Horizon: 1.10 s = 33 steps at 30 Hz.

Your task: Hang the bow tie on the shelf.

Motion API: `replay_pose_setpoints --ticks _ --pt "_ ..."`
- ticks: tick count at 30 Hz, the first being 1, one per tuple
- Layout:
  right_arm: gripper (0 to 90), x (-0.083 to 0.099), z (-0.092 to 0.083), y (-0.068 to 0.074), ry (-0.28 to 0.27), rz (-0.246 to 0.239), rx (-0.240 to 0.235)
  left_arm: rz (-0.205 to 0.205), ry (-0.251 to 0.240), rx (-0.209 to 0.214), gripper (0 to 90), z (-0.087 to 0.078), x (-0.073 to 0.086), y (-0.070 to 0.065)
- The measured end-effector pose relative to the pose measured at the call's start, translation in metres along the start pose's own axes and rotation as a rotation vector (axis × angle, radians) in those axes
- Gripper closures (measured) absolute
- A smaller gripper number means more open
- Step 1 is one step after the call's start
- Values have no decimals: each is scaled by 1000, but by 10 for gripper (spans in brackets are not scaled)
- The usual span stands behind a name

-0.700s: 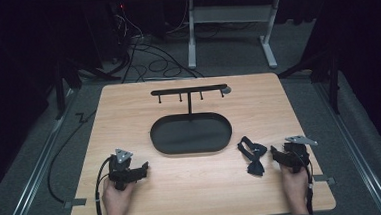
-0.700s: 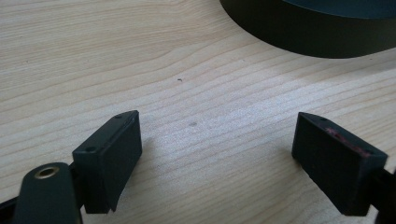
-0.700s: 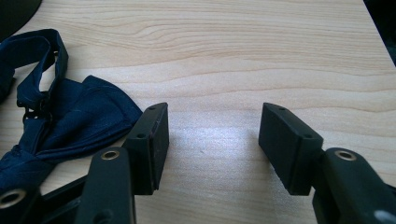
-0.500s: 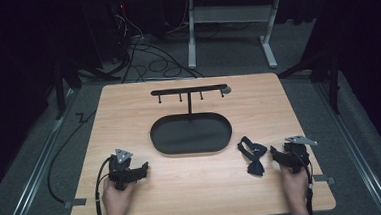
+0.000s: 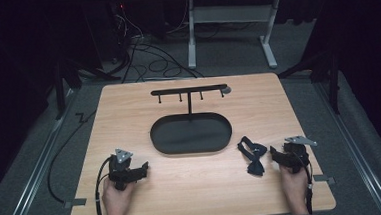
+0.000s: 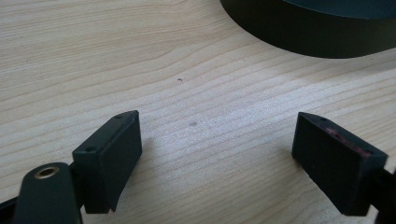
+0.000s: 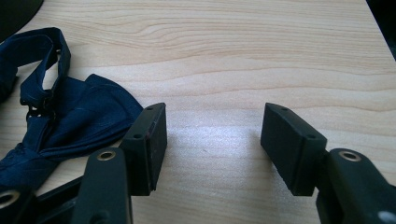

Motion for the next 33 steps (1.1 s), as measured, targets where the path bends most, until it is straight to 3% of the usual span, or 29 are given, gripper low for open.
replay_pose_setpoints --ticks 10,19,33 --pt "434 0 -1 0 17 -23 -22 -1 0 0 164 0 0 0" --pt "529 -4 -20 4 -15 -23 -96 -1 1 1 164 0 0 0" --pt "589 -4 -27 18 -37 -44 -196 -1 1 1 164 0 0 0"
Point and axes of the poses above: each handheld gripper's, and its own axes: z roughly forward along the jaws, x roughly out of its underside, y roughly to its left, the point moved 4 cm from there along z, roughly forward along the jaws, and after that the axes turned 13 degrees about y, right-handed, at the moved point
